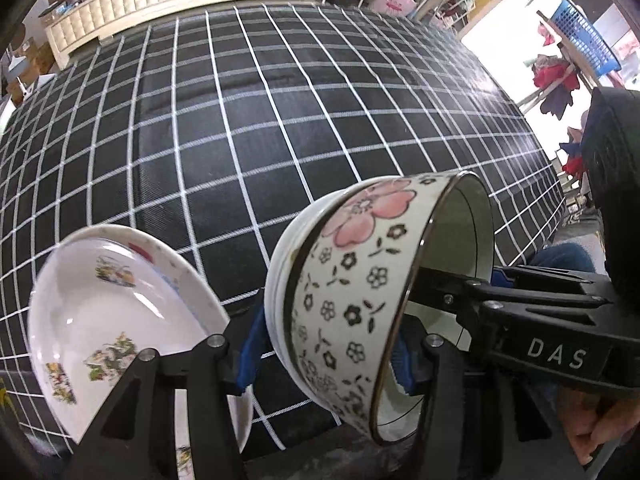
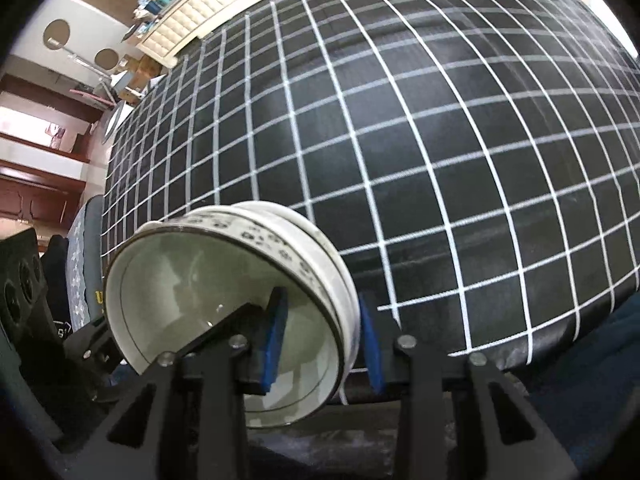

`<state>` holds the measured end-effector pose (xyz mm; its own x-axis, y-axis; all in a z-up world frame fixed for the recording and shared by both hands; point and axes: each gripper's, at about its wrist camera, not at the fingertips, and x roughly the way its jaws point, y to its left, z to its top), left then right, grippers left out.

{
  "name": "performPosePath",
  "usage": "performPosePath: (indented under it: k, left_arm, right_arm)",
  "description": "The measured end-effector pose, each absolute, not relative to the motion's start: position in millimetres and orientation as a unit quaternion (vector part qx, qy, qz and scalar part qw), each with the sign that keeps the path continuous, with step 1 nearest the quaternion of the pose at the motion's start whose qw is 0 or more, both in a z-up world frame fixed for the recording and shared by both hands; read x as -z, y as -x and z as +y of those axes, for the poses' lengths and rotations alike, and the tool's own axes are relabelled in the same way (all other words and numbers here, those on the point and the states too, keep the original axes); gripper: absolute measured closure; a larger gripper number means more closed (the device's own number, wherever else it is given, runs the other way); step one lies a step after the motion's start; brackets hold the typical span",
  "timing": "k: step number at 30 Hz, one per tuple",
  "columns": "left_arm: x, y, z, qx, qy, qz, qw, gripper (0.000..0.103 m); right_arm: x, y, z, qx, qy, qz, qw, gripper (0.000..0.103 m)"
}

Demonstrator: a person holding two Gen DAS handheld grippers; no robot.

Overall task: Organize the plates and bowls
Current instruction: 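Carry the nested bowls tilted over the cartoon-print plate stack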

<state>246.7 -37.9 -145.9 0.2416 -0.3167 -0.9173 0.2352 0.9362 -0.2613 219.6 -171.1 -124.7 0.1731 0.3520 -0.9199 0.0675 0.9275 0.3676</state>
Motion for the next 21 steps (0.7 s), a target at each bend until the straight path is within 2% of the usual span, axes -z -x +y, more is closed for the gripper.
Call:
performPosePath:
  k: [11, 21]
  left_arm:
    - [94.5, -235.8, 37.1, 0.121, 0.069, 0.56, 0.817, 0.052]
    - [111.3, -218.6, 108.2, 0.066, 0.114, 0.563, 0.816, 0.052]
  right_arm:
    - [82.6, -231.9, -99.5, -0.153, -0.11, 0.625, 0.758, 0.064]
    - [103.4, -240.5, -21.4, -0.196, -0.06, 0.648, 0.734, 0.064]
